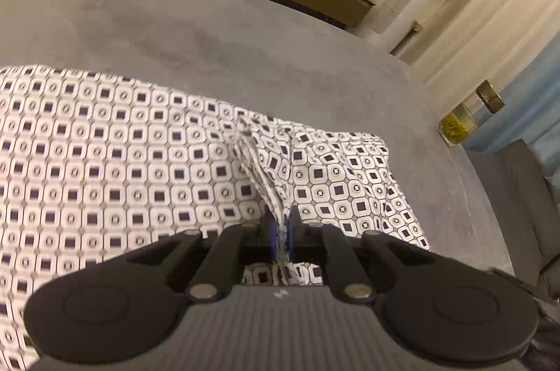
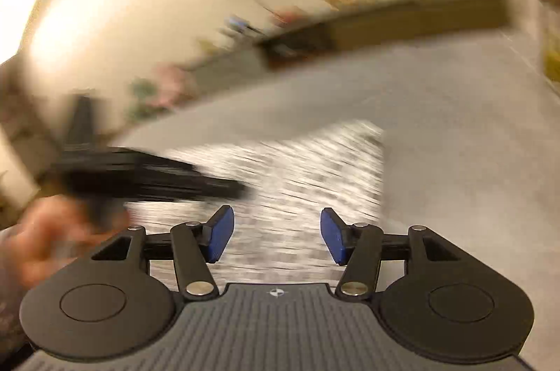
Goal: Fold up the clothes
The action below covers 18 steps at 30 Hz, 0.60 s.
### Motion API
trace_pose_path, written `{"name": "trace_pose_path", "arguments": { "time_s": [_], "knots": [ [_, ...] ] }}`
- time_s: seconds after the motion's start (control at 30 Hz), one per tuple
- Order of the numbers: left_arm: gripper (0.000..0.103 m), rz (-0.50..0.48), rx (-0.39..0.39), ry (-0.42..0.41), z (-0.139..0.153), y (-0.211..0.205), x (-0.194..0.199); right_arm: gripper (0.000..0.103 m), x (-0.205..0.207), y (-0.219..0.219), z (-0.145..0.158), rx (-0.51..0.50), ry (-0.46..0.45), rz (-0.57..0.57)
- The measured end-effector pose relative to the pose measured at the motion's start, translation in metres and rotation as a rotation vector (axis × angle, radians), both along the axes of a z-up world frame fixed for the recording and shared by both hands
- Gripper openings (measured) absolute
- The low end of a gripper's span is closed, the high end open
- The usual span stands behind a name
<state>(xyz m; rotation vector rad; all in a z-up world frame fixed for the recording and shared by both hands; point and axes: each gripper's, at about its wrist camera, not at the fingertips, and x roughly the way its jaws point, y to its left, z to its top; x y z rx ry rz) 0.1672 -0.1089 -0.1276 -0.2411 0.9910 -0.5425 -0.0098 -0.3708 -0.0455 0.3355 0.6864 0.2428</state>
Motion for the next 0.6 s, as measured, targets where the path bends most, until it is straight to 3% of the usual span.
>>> {"name": "trace_pose_path", "arguments": {
  "time_s": [0.07,0.17,0.27,0.37,0.43,0.5,0.6],
  "knots": [
    [0.005,0.027,0.006,-0.001,0.0,0.0,-0.003,0.044,0.016,-0.001,-0.012,-0.073,0.09,-0.036],
    [0.005,0.023,0.03,-0.024,0.003,-0.009,-0.008,0.044,0.032,-0.01,-0.001,-0.064,0.039,-0.041],
    [0.005,0.011,0.054,-0.024,0.0,-0.012,-0.008,0.055,0.063,-0.027,0.009,-0.035,0.021,-0.08],
    [0.005,0.003,0.071,-0.019,-0.002,-0.013,-0.008,0.055,0.106,-0.03,-0.001,-0.031,0.069,-0.073],
    [0.005,-0.01,0.081,-0.016,-0.003,-0.012,-0.008,0.04,0.131,-0.025,-0.013,-0.033,0.103,-0.048],
    [0.005,-0.021,0.086,-0.014,-0.003,-0.011,-0.007,0.018,0.148,-0.018,-0.021,-0.038,0.11,-0.016],
    [0.006,-0.021,0.081,-0.009,-0.003,-0.007,-0.004,0.008,0.146,-0.023,-0.004,0.014,-0.017,-0.004]
  ]
}}
